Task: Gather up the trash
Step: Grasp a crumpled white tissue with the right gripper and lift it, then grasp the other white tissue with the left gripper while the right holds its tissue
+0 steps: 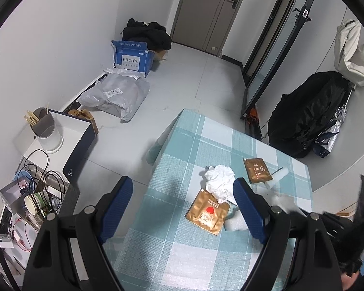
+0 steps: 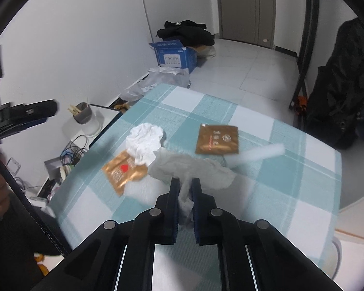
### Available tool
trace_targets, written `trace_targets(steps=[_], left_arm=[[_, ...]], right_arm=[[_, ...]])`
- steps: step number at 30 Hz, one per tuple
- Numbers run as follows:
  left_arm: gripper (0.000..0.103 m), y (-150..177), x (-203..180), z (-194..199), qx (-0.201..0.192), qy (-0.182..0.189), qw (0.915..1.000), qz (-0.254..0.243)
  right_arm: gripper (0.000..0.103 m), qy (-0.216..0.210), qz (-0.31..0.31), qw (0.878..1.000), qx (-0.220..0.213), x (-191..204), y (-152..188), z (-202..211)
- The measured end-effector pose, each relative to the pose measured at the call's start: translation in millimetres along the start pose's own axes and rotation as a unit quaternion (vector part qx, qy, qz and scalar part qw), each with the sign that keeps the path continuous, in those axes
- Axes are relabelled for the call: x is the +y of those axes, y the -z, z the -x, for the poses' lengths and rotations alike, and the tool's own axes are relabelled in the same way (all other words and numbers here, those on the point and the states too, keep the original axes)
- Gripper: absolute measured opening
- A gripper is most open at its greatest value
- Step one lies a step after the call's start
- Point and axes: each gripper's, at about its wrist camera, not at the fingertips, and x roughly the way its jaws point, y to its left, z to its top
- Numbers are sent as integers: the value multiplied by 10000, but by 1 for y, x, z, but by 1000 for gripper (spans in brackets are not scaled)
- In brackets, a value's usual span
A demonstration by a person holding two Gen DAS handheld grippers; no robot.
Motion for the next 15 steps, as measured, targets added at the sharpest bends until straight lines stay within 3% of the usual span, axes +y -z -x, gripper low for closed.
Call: trace_targets(steps=[9, 15], left_arm=[[82, 6, -19, -4, 55, -69, 9994, -331], [82, 13, -29, -11, 149, -176, 9977, -641]], right_arm=[[9, -338, 409, 9925, 1102, -4, 62, 10], [9, -486, 231, 9895, 1345, -11, 77, -4]])
